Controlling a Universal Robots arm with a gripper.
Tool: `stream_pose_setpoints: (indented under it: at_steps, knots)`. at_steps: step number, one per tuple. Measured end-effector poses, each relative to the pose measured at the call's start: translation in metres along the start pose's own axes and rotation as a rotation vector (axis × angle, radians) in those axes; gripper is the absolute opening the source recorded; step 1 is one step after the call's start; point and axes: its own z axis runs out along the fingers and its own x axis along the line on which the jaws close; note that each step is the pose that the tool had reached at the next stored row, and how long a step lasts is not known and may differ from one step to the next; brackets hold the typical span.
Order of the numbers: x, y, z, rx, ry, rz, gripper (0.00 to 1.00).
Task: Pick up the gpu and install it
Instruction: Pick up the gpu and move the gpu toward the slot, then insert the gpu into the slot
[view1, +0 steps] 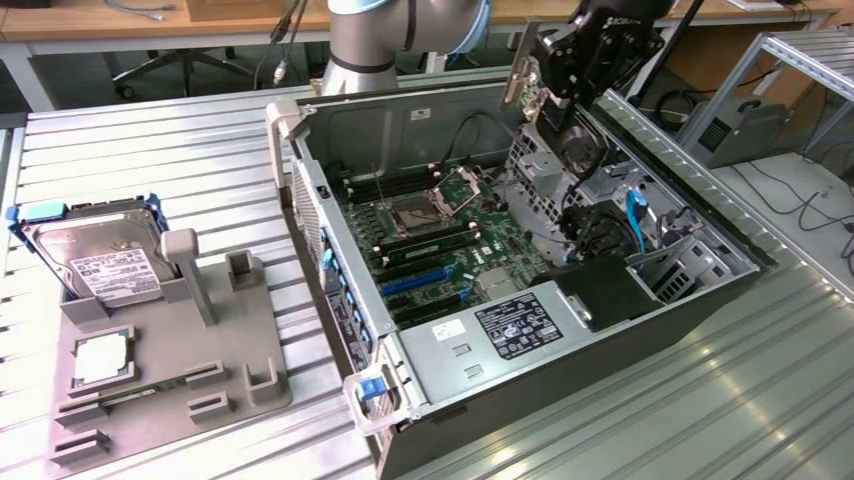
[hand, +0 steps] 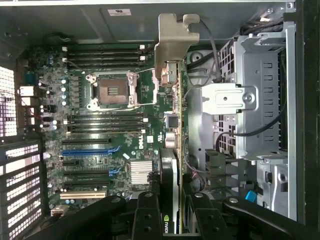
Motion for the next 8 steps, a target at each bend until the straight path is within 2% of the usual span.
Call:
stream_pose_setpoints:
  at_steps: [8]
  knots:
    - [-0.0022, 0.0001, 0.0, 0.0001, 0.0, 0.0, 0.27]
